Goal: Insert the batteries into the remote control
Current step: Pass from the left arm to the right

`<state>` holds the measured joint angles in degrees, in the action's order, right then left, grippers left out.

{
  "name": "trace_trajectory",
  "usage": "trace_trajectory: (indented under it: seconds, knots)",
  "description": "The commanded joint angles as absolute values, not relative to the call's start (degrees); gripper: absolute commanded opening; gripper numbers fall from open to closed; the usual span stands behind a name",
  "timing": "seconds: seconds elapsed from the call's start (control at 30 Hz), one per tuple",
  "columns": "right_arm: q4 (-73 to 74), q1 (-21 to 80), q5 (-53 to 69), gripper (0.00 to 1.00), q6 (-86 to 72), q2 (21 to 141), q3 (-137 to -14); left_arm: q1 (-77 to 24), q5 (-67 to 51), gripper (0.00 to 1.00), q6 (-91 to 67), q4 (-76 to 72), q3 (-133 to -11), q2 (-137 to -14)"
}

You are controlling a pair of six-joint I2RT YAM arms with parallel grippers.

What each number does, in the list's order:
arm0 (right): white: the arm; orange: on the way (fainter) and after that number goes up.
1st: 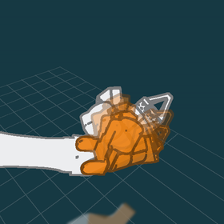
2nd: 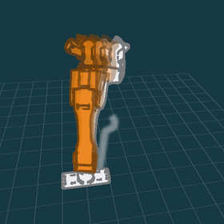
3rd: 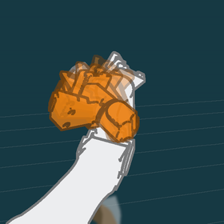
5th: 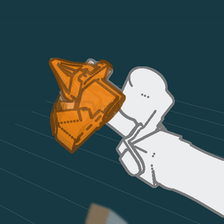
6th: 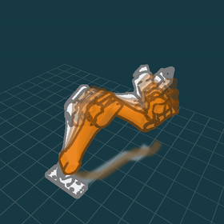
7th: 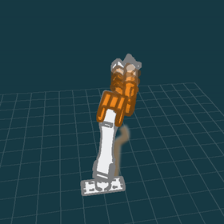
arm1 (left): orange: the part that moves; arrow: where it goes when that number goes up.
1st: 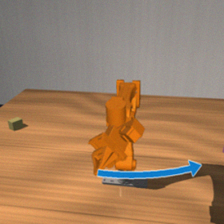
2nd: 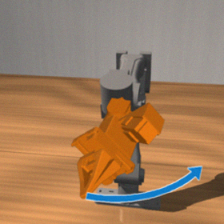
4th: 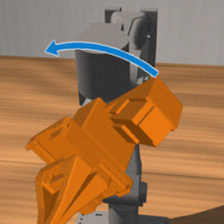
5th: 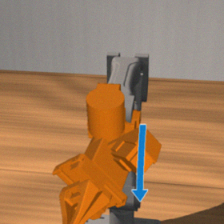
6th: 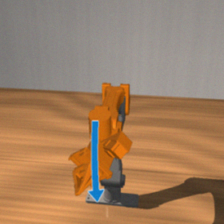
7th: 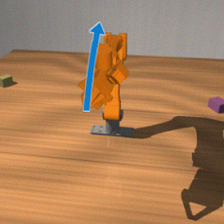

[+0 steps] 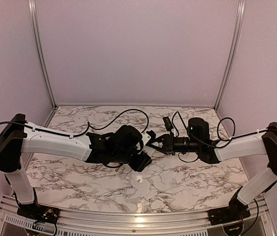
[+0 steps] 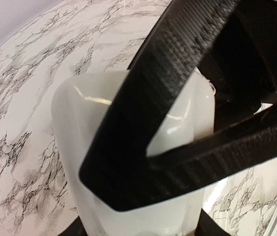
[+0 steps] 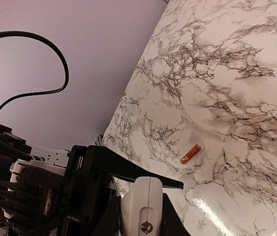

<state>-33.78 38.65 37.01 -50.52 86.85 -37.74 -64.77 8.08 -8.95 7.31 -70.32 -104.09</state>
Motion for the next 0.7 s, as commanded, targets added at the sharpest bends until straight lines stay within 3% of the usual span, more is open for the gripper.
trace_trajectory:
  seconds: [0.0,0.1,0.27,0.67]
  knots:
    - [-33.4,37.5,38.1,0.00,-50.9,86.5,-39.0,-64.6,10.6,0.72,-9.0,10.2,-71.0,-99.7]
    - [-33.3,36.0,38.3,0.00,-50.1,85.3,-38.1,-63.2,10.5,0.82,-10.5,12.7,-69.1,-96.8]
    - [-32.5,33.2,38.3,0.00,-47.9,82.8,-36.1,-57.8,5.5,0.81,-15.3,15.3,-63.0,-92.9]
    - [-28.3,31.4,39.8,0.00,-42.8,80.2,-35.6,-53.7,2.4,0.46,-16.4,23.1,-62.2,-98.9]
